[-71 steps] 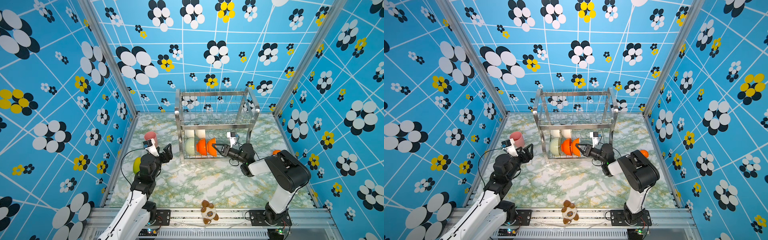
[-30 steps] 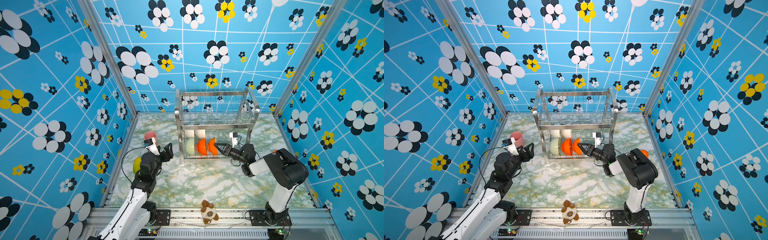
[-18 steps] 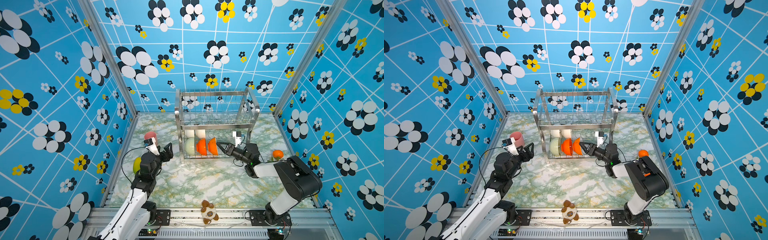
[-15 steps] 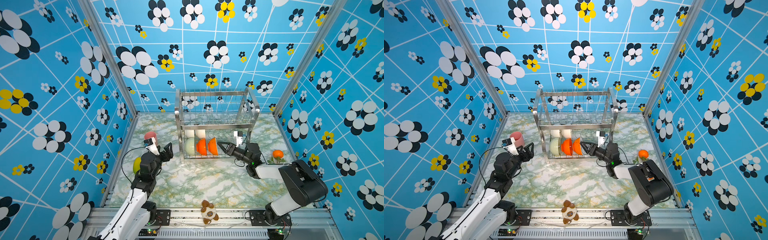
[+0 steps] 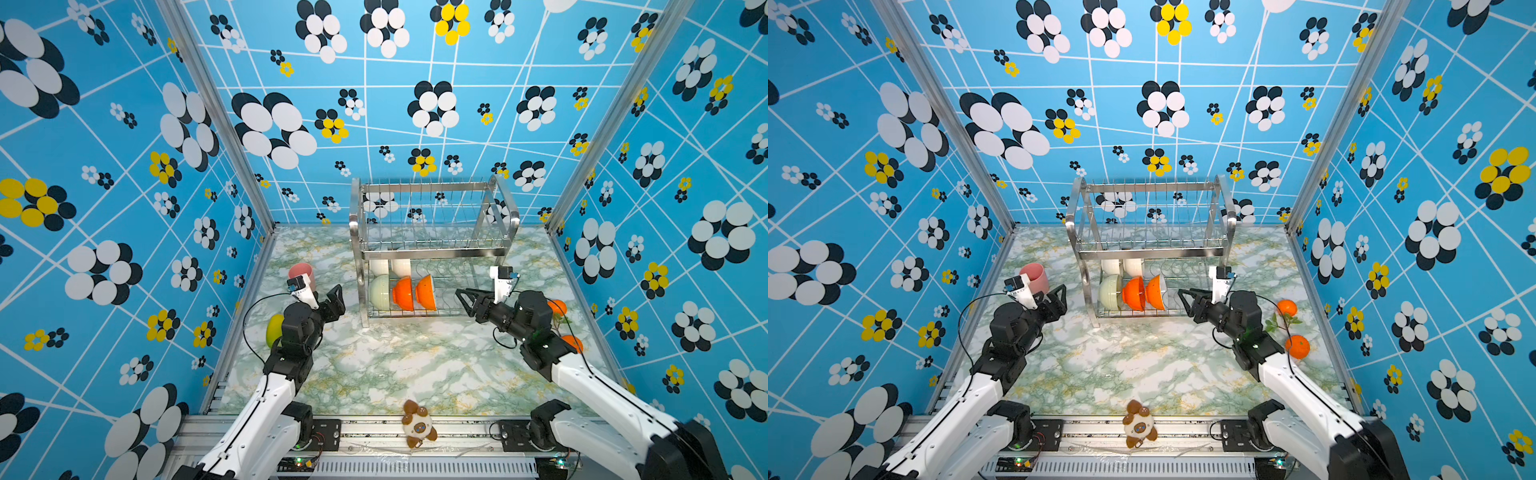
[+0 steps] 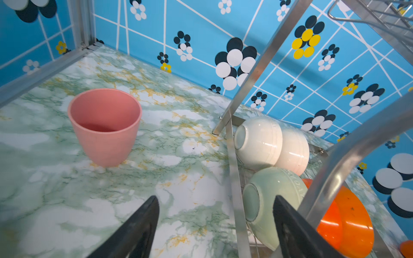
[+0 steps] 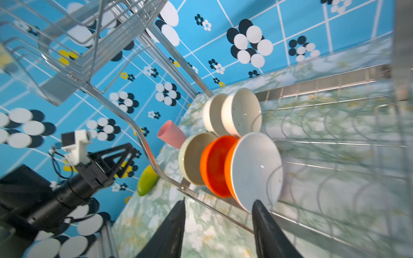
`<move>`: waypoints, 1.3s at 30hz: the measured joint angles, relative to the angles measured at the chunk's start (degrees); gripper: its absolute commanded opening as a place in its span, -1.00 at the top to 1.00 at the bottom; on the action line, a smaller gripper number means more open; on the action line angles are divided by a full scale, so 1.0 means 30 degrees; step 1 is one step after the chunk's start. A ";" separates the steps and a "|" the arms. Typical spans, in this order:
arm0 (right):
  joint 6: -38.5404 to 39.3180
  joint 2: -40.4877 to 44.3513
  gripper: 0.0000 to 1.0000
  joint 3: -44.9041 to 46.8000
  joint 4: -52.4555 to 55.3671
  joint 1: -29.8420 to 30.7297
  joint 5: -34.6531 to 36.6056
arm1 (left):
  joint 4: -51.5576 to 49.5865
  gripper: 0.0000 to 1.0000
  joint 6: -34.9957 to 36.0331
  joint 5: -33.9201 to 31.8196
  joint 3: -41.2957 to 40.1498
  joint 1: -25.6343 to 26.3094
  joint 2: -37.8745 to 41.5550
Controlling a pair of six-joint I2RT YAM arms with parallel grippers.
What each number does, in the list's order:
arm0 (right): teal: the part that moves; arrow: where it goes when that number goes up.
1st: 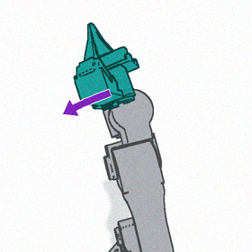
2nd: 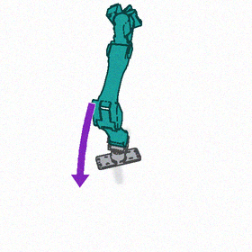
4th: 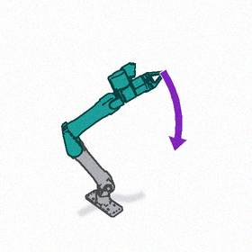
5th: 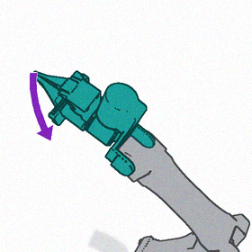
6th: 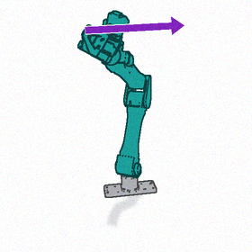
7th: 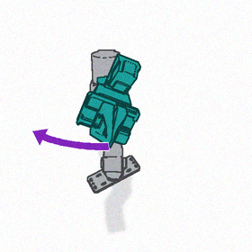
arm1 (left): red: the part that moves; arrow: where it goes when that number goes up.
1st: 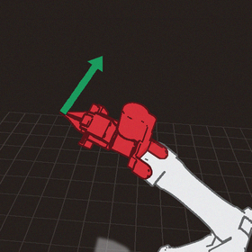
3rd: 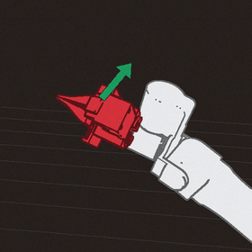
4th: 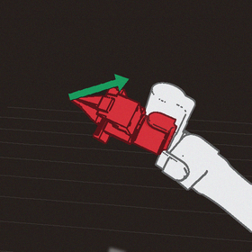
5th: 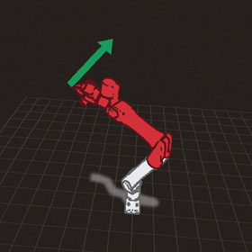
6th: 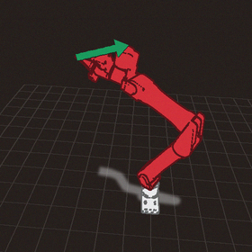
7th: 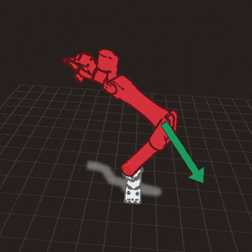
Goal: Load bowls into a dish rack
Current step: Reset both arms
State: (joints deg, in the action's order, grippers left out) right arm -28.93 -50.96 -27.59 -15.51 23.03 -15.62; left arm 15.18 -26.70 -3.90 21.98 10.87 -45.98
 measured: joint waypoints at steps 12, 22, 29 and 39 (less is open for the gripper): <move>0.2368 0.9020 -0.03 0.1530 0.9814 0.0022 0.7978 | 0.0153 -0.81 0.1690 -0.3730 0.0342 -0.1552 -0.0998; 0.2783 0.8714 -0.17 0.1872 1.0586 -0.0284 1.4943 | 0.2754 -0.95 0.5391 -0.4838 -0.0087 -0.3060 -0.3271; 0.3206 0.5566 -0.19 0.2404 0.7868 -0.1035 1.7384 | 0.5843 -0.98 0.6375 -0.3381 -0.0430 -0.3483 -0.6717; 0.5413 0.0903 -0.22 0.3417 0.0991 -0.2550 1.7682 | 1.0455 -0.98 0.7286 -0.1880 -0.0539 -0.3417 -1.3049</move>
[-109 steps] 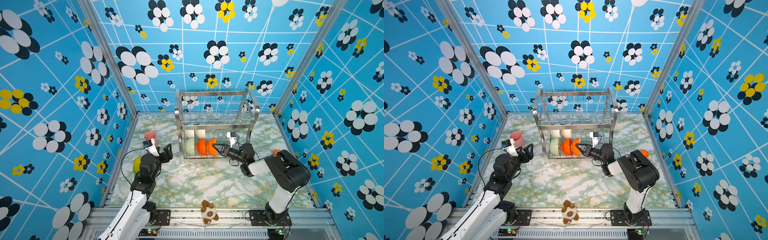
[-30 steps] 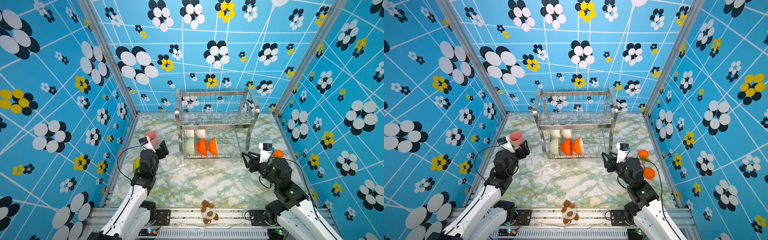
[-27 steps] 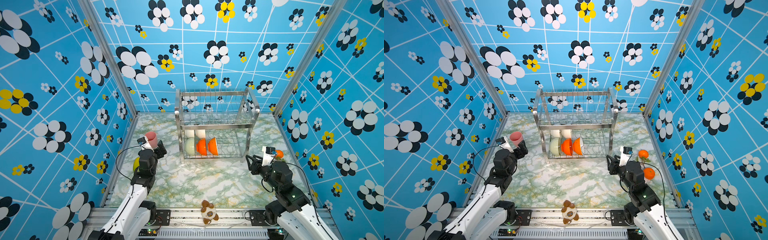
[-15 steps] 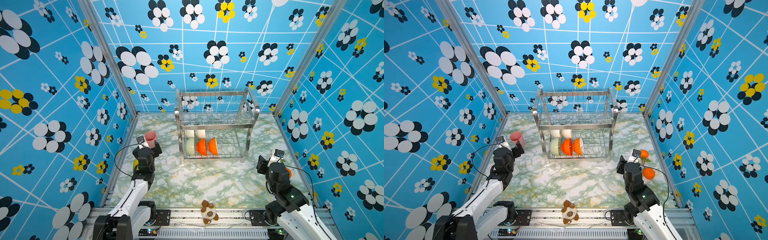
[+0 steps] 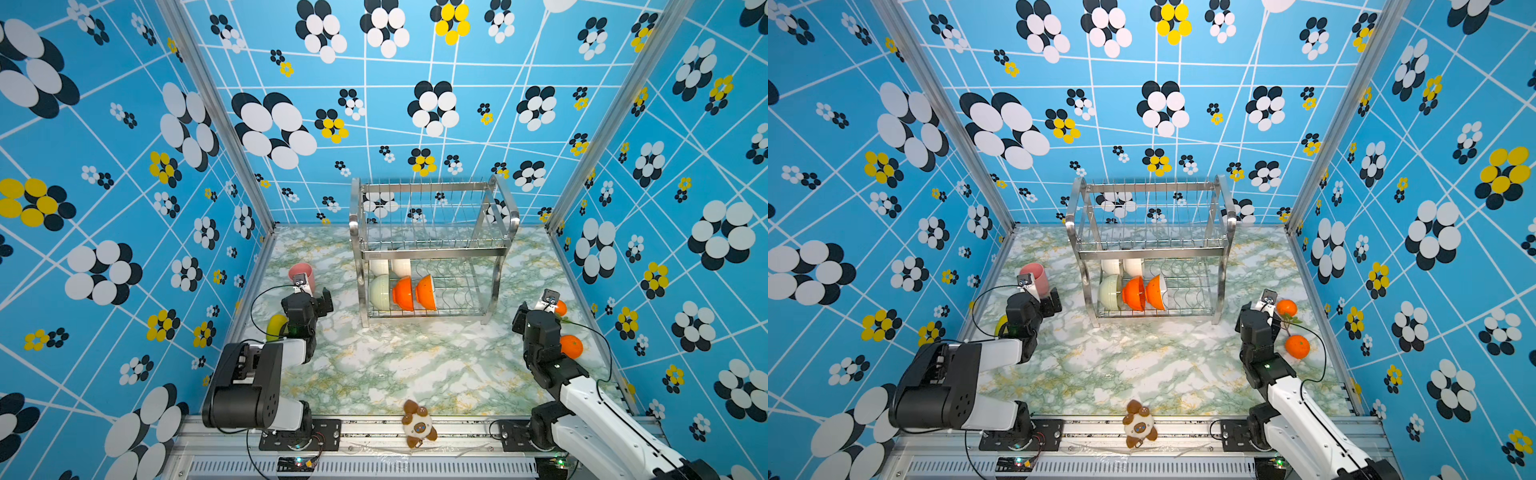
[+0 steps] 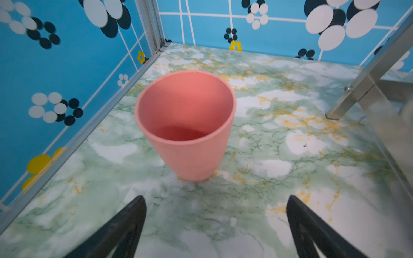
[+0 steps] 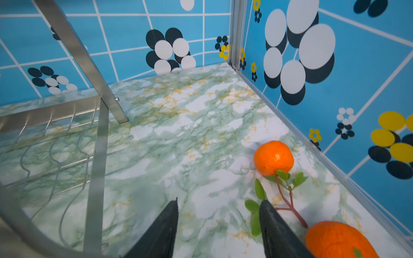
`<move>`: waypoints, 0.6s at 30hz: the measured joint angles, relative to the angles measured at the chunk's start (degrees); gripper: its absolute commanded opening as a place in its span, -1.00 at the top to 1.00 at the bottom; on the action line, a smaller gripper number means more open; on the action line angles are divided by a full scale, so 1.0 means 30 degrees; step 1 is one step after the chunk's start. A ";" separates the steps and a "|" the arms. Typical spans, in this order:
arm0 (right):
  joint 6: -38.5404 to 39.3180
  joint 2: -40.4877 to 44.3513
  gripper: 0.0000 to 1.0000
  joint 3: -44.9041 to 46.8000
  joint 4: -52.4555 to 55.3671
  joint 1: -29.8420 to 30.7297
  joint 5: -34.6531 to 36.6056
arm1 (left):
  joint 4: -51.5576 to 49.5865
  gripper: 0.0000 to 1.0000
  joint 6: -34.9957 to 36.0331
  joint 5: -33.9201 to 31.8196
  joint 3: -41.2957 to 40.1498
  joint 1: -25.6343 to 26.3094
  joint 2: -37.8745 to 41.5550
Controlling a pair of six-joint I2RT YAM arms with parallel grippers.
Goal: Load bowls into a dish rack
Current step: Reset both arms
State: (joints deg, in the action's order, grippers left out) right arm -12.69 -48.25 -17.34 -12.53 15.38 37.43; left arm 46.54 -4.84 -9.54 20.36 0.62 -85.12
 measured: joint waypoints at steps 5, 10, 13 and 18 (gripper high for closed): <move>0.1661 -0.3985 -0.23 -0.0036 -0.3920 -0.0918 -0.0736 | 0.0896 -0.98 0.0699 0.0124 0.0029 0.0692 -0.1093; 0.2783 -0.8393 -0.23 -0.0561 -0.7162 -0.2353 -0.2455 | 0.1486 -0.98 0.0984 0.0146 0.0124 0.0714 -0.1093; 0.2951 -0.9981 -0.24 -0.0765 -0.8830 -0.3628 -0.3759 | 0.1617 -0.98 0.0998 0.0189 0.0124 0.0714 -0.1093; 0.2965 -1.1548 -0.31 -0.1056 -1.0775 -0.4554 -0.5574 | 0.1654 -0.98 0.0998 0.0189 0.0124 0.0714 -0.1093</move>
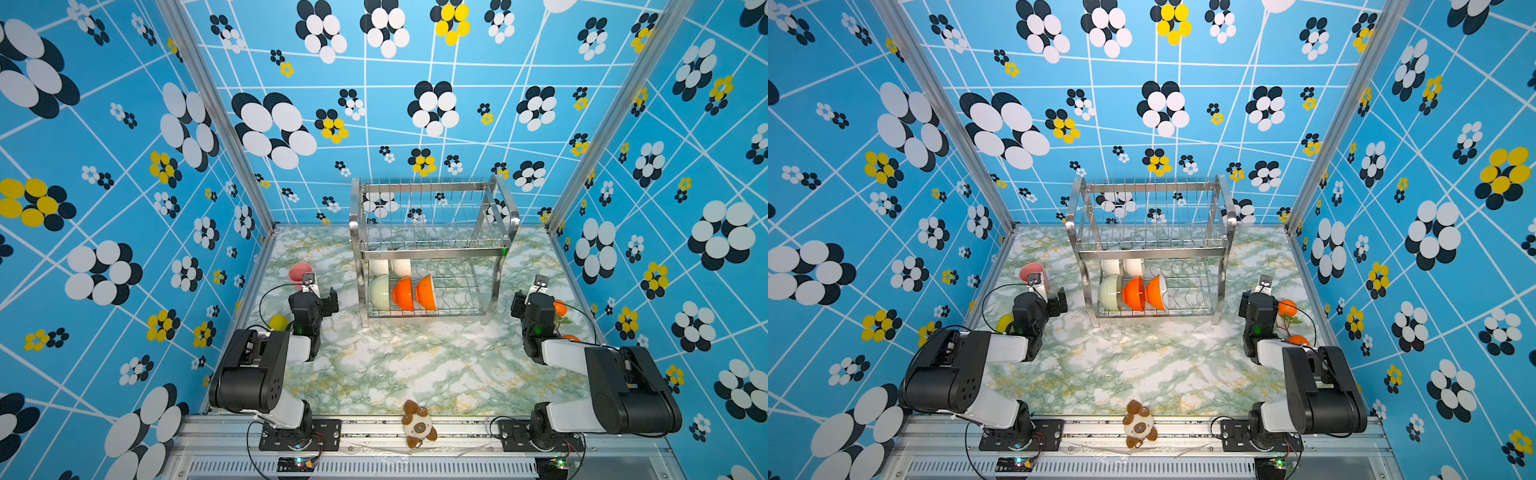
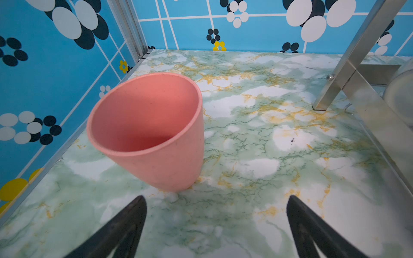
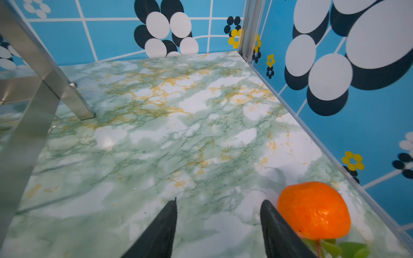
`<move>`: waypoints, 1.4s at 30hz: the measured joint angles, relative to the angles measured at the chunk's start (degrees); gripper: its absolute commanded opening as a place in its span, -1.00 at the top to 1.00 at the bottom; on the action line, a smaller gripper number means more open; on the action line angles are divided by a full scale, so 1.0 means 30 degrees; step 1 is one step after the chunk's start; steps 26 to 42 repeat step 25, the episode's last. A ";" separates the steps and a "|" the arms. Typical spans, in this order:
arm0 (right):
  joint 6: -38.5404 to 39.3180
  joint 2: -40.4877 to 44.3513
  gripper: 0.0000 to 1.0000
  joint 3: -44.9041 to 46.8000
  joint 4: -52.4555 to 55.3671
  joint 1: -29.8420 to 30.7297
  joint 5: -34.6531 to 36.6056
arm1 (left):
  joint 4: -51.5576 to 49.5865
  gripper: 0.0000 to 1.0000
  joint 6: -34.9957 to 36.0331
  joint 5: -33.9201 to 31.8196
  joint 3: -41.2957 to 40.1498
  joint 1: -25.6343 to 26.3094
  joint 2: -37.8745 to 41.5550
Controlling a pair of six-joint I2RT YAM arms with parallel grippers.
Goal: Load bowls into a dish rack
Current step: Reset both arms
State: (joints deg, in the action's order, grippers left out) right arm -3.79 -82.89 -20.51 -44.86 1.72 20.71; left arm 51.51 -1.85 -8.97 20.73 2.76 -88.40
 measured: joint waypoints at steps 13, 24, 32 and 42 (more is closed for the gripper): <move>0.0066 -0.2215 -0.99 -0.0029 -0.3279 0.0000 -0.1588 | 0.0007 -0.98 0.0000 0.0000 0.0000 0.0000 0.0000; 0.0066 -0.2215 -0.99 -0.0029 -0.3432 0.0000 -0.1596 | 0.0000 -0.98 0.0000 0.0007 0.0000 0.0000 0.0000; 0.0066 -0.2215 -0.99 -0.0029 -0.3439 0.0000 -0.1596 | 0.0000 -0.98 0.0000 0.0007 0.0000 0.0000 0.0000; 0.0066 -0.2215 -0.99 -0.0029 -0.3439 0.0000 -0.1596 | 0.0000 -0.98 0.0000 0.0007 0.0000 0.0000 0.0000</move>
